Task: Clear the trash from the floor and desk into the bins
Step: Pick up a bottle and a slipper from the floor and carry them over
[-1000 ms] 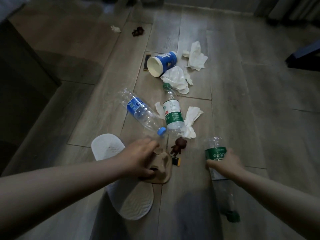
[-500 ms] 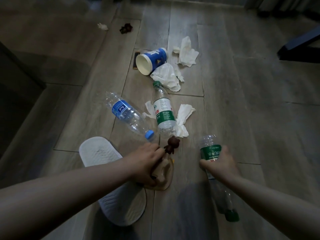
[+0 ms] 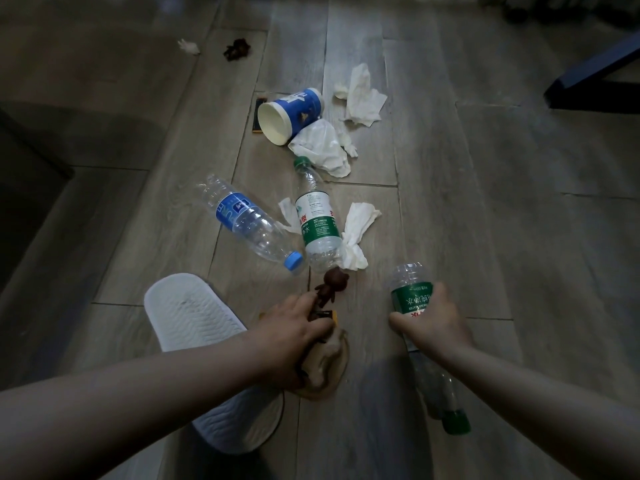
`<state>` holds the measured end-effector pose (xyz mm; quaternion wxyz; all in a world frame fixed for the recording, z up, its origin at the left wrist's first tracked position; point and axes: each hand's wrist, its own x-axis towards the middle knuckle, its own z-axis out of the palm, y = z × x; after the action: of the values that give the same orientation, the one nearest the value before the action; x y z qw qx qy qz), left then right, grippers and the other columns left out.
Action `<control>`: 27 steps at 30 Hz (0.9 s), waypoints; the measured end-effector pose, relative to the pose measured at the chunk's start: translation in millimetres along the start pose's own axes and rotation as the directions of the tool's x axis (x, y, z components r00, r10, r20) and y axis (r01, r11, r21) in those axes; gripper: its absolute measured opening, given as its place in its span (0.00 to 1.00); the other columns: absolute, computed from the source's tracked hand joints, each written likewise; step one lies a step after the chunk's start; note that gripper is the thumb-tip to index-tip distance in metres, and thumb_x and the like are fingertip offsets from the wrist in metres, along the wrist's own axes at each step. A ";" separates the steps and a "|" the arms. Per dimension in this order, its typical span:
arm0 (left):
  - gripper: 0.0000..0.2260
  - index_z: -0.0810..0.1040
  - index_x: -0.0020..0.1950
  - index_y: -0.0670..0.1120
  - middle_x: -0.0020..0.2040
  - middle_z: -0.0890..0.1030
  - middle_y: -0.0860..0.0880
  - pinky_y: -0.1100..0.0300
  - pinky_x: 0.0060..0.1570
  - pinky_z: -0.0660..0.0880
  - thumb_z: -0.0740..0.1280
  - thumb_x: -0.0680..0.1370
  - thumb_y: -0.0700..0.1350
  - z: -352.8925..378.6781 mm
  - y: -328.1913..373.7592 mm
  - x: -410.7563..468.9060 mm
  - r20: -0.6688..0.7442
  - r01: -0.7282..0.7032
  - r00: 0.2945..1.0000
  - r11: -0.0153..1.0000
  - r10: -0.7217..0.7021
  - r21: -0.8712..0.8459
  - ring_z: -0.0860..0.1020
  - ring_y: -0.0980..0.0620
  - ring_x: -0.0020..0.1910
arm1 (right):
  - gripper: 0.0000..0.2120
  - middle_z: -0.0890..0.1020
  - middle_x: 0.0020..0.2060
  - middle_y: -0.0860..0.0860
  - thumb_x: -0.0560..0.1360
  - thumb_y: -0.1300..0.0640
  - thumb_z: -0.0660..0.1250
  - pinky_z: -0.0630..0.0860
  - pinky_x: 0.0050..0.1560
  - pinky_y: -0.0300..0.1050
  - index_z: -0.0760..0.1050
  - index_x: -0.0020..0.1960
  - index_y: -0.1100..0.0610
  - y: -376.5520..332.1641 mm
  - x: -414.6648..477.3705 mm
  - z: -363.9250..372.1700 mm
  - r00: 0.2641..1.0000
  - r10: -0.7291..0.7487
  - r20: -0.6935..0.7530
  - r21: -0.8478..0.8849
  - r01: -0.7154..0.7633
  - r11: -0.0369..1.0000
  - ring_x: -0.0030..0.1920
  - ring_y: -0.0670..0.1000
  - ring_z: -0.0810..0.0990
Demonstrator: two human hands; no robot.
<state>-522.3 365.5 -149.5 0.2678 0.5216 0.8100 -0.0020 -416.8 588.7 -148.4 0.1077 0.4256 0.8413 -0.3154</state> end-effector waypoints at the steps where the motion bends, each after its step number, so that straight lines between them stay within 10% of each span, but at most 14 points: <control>1: 0.38 0.59 0.72 0.59 0.70 0.56 0.48 0.51 0.65 0.65 0.73 0.66 0.60 1.2 -0.3 -0.6 -0.001 0.019 1.000 0.999 -0.019 -0.027 0.59 0.45 0.67 | 0.34 0.75 0.51 0.54 0.62 0.46 0.75 0.74 0.44 0.48 0.63 0.62 0.54 0.5 0.0 0.1 1.000 -0.002 0.001 0.001 0.002 1.000 0.47 0.56 0.76; 14: 0.40 0.61 0.71 0.57 0.63 0.60 0.52 0.58 0.60 0.66 0.74 0.63 0.60 -1.0 4.2 -15.7 -0.093 -0.067 0.994 0.984 0.053 -0.165 0.60 0.52 0.61 | 0.35 0.74 0.52 0.53 0.62 0.45 0.75 0.75 0.45 0.48 0.63 0.63 0.54 -0.5 3.0 1.0 1.000 -0.012 0.003 -0.002 0.012 1.000 0.47 0.56 0.76; 27: 0.43 0.60 0.71 0.49 0.72 0.55 0.47 0.53 0.69 0.60 0.73 0.62 0.63 1.2 10.8 -37.2 0.107 0.016 0.994 0.999 -0.012 -0.044 0.57 0.46 0.68 | 0.36 0.74 0.49 0.52 0.60 0.45 0.76 0.71 0.40 0.45 0.64 0.62 0.55 3.6 5.8 3.3 0.999 -0.031 -0.011 0.016 0.031 0.999 0.45 0.53 0.76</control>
<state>-501.0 338.7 -131.3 0.3222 0.5090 0.7980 -0.0138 -417.9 592.0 -155.1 0.0950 0.4152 0.8457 -0.3216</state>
